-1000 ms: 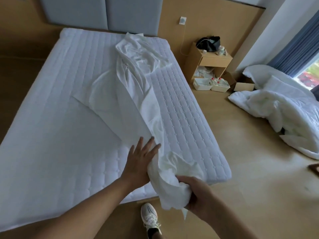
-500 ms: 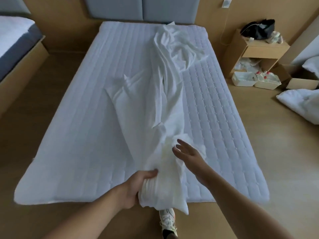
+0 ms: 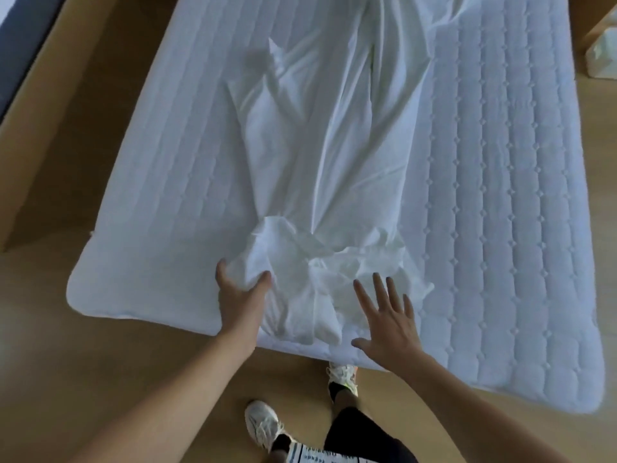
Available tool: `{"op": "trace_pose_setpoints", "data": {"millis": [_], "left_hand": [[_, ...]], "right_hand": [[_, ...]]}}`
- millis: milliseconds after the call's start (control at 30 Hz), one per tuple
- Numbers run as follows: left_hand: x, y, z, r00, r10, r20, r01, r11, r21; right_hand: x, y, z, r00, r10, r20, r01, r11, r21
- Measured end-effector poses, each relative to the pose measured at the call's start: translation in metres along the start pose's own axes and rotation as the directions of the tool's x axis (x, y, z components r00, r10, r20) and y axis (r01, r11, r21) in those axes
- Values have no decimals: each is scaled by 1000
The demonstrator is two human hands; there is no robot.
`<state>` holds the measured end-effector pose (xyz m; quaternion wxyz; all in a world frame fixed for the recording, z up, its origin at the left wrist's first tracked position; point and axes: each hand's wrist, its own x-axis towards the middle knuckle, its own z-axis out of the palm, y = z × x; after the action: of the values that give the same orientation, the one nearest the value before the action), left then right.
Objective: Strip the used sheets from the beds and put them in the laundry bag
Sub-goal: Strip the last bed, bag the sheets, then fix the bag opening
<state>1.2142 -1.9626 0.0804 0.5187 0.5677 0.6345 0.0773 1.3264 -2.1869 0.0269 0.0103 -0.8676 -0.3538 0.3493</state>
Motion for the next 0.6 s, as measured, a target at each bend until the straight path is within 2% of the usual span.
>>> {"op": "trace_pose_setpoints", "data": {"millis": [33,100,133,200,233,267,300,333,367,400,433,500,600], "left_hand": [[3,3,6,988,149,40,-153,981,117],[13,-1,14,902,381,202,-430,835,344],[22,-7,15,838,460,293,-545,700,461],[42,-24,14,671,560,485,-708,291,643],[51,-30,13,593,558,580,-744,104,660],[59,-36,11,562,519,644,-758,10,652],[63,-40,9,590,446,673,-756,12,655],[65,-43,8,678,291,674,-721,90,687],[65,-50,7,761,70,645,-647,162,745],[63,-62,7,788,-116,605,-581,187,792],[56,-75,9,786,-211,580,-553,178,814],[39,-99,18,777,-246,579,-539,214,815],[25,-125,41,821,-171,545,-477,319,819]], "right_hand": [[14,7,5,1000,-12,-17,11,999,-50],[44,20,14,998,-58,-20,56,994,-90],[59,25,18,995,-95,-11,93,991,-100],[86,34,25,983,-183,31,186,971,-152],[97,38,27,975,-216,47,221,959,-175],[107,41,29,970,-236,54,242,951,-191],[114,44,31,967,-251,48,256,946,-197],[119,46,33,963,-269,24,268,943,-199],[122,48,35,959,-283,-5,276,940,-200],[122,49,37,957,-289,-31,277,940,-201],[121,49,40,956,-288,-52,273,941,-200],[120,46,46,954,-288,-87,268,945,-189],[121,39,47,937,-290,-196,268,954,-133]]}}
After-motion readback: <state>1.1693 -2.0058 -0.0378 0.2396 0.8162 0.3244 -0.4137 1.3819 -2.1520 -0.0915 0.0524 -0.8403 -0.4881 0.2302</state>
